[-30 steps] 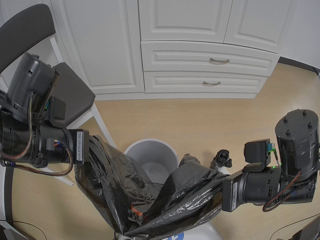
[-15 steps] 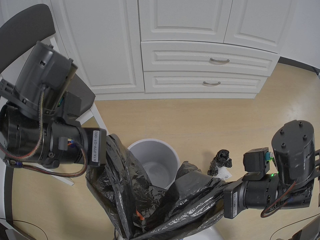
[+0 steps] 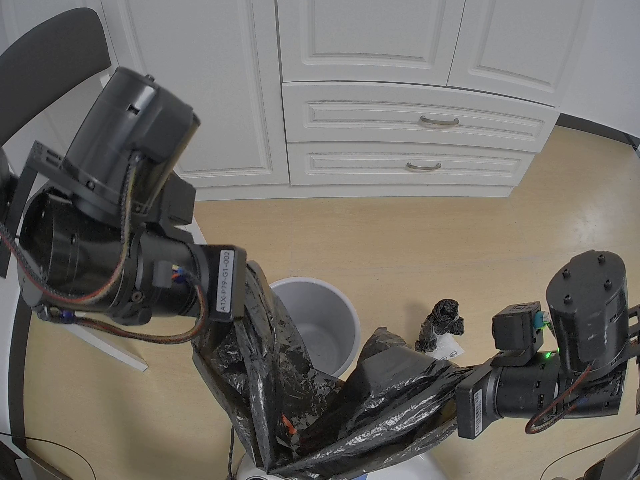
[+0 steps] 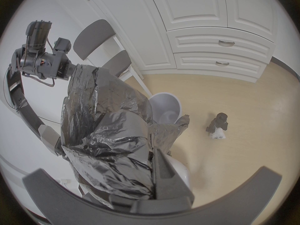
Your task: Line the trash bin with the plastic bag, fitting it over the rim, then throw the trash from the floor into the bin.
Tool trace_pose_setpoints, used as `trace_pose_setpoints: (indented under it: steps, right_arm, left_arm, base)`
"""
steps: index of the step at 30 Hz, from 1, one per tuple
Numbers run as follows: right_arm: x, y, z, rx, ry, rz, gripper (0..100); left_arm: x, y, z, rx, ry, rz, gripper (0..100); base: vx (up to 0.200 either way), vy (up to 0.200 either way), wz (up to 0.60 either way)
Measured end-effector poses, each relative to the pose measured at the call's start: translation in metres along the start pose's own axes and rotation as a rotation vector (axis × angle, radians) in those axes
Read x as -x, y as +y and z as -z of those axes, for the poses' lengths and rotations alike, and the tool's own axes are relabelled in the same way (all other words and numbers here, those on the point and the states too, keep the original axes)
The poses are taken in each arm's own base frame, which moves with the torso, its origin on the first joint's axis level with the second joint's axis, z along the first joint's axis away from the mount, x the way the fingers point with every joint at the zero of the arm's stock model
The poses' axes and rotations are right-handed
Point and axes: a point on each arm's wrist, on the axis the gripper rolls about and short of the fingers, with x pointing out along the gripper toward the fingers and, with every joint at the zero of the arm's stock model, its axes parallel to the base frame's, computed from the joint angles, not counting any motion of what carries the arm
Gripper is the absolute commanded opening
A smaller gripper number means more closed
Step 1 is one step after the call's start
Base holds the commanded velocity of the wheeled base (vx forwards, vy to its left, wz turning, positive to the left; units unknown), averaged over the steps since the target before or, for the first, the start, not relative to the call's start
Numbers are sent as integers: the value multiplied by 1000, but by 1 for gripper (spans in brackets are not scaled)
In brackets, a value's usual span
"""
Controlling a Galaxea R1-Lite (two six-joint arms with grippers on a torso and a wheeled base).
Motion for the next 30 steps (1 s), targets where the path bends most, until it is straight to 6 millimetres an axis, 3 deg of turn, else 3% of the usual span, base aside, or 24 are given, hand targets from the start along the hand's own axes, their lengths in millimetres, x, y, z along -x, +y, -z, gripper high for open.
trace_pose_setpoints:
  steps: [17,26,30]
  right_arm:
    - [-15,-7,-2,-33,22,11,0]
    - [-35,4,-16,-114,-173,-150,0]
    - [-47,6,-13,-145,-244,-227,0]
  left_arm:
    - [-28,-7,-7,18,49,16,0]
    - [-28,-2,-9,33,47,0,0]
    - [-21,4,-11,46,29,-2,0]
  base:
    - [0,0,0]
    - [0,0,0]
    - [0,0,0]
